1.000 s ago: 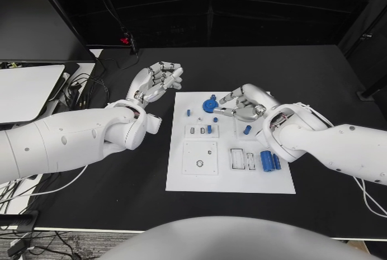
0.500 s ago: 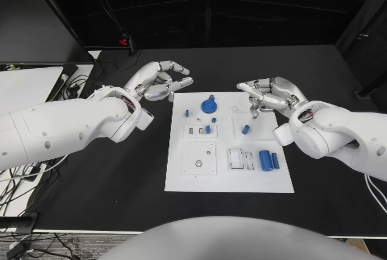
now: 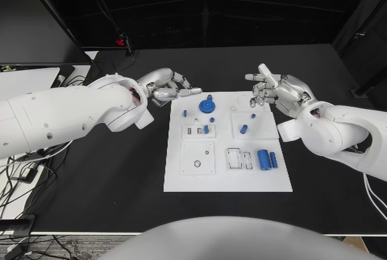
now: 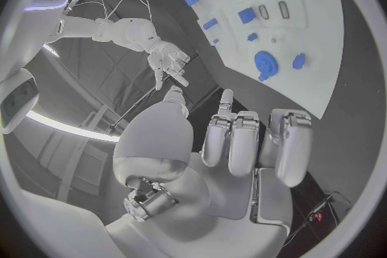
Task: Assemble the parts on the task board
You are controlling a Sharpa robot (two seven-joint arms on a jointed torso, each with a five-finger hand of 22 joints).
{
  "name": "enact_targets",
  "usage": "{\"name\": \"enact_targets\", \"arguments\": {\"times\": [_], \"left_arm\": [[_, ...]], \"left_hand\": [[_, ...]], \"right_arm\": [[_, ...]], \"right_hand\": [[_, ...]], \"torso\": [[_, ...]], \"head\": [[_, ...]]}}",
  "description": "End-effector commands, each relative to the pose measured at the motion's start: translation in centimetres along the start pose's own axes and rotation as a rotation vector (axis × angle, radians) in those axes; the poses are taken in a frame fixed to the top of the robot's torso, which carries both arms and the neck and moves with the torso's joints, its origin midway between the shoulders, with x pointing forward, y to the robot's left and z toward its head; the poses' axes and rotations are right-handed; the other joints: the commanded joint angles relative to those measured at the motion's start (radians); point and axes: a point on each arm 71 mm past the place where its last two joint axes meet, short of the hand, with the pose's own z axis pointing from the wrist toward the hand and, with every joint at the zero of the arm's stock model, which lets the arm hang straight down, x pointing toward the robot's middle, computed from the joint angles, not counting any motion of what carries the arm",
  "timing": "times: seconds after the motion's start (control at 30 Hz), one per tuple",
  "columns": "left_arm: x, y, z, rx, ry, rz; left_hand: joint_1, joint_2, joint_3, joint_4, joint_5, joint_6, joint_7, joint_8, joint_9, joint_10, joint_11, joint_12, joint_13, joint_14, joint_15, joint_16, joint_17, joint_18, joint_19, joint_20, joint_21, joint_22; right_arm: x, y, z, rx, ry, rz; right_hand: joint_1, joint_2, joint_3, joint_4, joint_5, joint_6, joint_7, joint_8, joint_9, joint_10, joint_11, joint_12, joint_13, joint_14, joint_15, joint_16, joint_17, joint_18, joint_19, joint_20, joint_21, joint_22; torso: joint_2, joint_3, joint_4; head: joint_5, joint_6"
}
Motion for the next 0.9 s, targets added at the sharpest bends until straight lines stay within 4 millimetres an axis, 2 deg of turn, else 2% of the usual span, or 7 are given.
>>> {"name": "enact_targets", "arguments": {"times": [0.03, 0.2, 0.27, 0.37, 0.53, 0.7, 0.9], "left_arm": [[1.5, 1.0, 0.4, -0.2, 0.237, 0.046], [2.5, 1.0, 1.5, -0.289, 0.358, 0.087], [2.8, 1.0, 1.9, -0.319, 0.389, 0.103], [3.2, 0.7, 2.6, -0.348, 0.423, 0.124], [3.7, 0.2, 3.3, -0.352, 0.44, 0.136], [4.3, -0.3, 4.1, -0.359, 0.467, 0.153], [4.9, -0.7, 4.5, -0.386, 0.488, 0.173]], "left_hand": [[0.008, 0.013, 0.009, 0.0, -0.003, -0.003, -0.002, 0.027, 0.019, 0.104, -0.009, 0.003, 0.263, 0.104, -0.004, 0.001, 0.263, -0.006, 0.108, -0.001, 0.003, 0.263], [0.013, 0.047, 0.002, -0.002, -0.004, -0.021, -0.012, 0.117, 0.085, 0.104, -0.018, 0.003, 0.263, 0.104, -0.011, 0.001, 0.263, -0.006, 0.108, -0.008, 0.003, 0.263], [0.006, 0.054, -0.006, -0.002, -0.007, -0.012, -0.019, 0.15, 0.109, 0.104, -0.023, 0.003, 0.263, 0.104, -0.016, 0.001, 0.263, -0.006, 0.108, -0.011, 0.003, 0.263], [-0.019, 0.075, -0.027, -0.001, -0.037, 0.001, -0.036, 0.217, 0.166, 0.104, -0.036, 0.003, 0.263, 0.104, -0.028, 0.001, 0.263, -0.006, 0.108, -0.021, 0.003, 0.263], [0.007, 0.115, -0.035, -0.001, -0.048, -0.002, -0.053, 0.293, 0.245, 0.104, -0.056, 0.003, 0.263, 0.104, -0.045, 0.001, 0.263, -0.006, 0.108, -0.036, 0.003, 0.263], [0.013, 0.134, -0.057, -0.002, -0.052, 0.003, -0.067, 0.337, 0.308, 0.104, -0.069, 0.003, 0.263, 0.104, -0.056, 0.001, 0.263, -0.006, 0.108, -0.048, 0.003, 0.263], [0.006, 0.154, -0.067, -0.001, -0.05, 0.017, -0.075, 0.348, 0.334, 0.104, -0.076, 0.003, 0.263, 0.104, -0.063, 0.001, 0.263, -0.006, 0.108, -0.053, 0.003, 0.263]], "right_arm": [[0.1, 0.3, 0.1, -0.043, 0.012, 0.075], [0.1, 0.3, 0.2, -0.048, 0.011, 0.079], [0.0, 0.3, 0.2, -0.047, 0.008, 0.078], [-0.1, 0.2, 0.3, -0.042, 0.007, 0.079], [-0.1, 0.0, 0.3, -0.025, 0.011, 0.08], [-0.2, -0.2, 0.4, -0.007, 0.011, 0.079], [-0.3, -0.4, 0.4, 0.006, 0.011, 0.079]], "right_hand": [[-0.009, 0.005, -0.008, -0.001, 0.0, -0.005, 0.008, 0.008, 0.0, -0.005, 0.005, -0.006, -0.009, -0.003, 0.002, 0.001, -0.004, 0.016, 0.001, 0.006, -0.007, -0.002], [-0.007, 0.012, -0.013, -0.001, 0.0, -0.011, 0.011, 0.017, 0.0, 0.01, 0.003, 0.008, -0.019, 0.005, 0.001, 0.011, -0.006, 0.017, 0.006, 0.007, -0.006, -0.004], [-0.002, 0.018, -0.023, -0.001, 0.001, -0.021, 0.008, 0.035, -0.001, 0.047, -0.006, 0.059, -0.016, 0.134, -0.006, 0.139, 0.098, 0.02, 0.034, 0.0, 0.021, 0.007], [0.007, 0.026, -0.039, -0.002, 0.009, -0.042, -0.004, 0.068, -0.003, 0.389, -0.028, 0.433, 0.302, 0.427, -0.03, 0.427, 0.407, -0.044, 0.309, -0.023, 0.39, 0.198], [0.005, 0.037, -0.055, -0.003, 0.003, -0.077, -0.014, 0.119, -0.006, 0.729, -0.038, 0.713, 0.638, 0.574, -0.038, 0.535, 0.584, -0.114, 0.562, -0.034, 0.718, 0.361], [0.012, 0.043, -0.06, -0.003, 0.004, -0.098, -0.012, 0.16, -0.007, 0.746, -0.039, 0.723, 0.652, 0.574, -0.042, 0.535, 0.584, -0.159, 0.722, -0.032, 0.872, 0.422], [0.017, 0.047, -0.059, -0.004, 0.004, -0.103, -0.008, 0.174, -0.008, 0.746, -0.037, 0.723, 0.652, 0.574, -0.038, 0.535, 0.584, -0.163, 0.735, -0.033, 0.883, 0.427]], "torso": [[0.002, -0.0023, 0.0007], [0.003, -0.0022, 0.0027], [0.002, -0.0017, 0.0031], [0.003, -0.0017, 0.0046], [0.002, -0.0021, 0.0043], [0.001, -0.0016, 0.0042], [0.002, -0.0026, 0.0029]], "head": [[0.0, 0.004], [-0.005, 0.006], [-0.004, 0.006], [-0.002, 0.007], [-0.001, 0.004], [-0.003, 0.004], [-0.007, 0.003]]}}
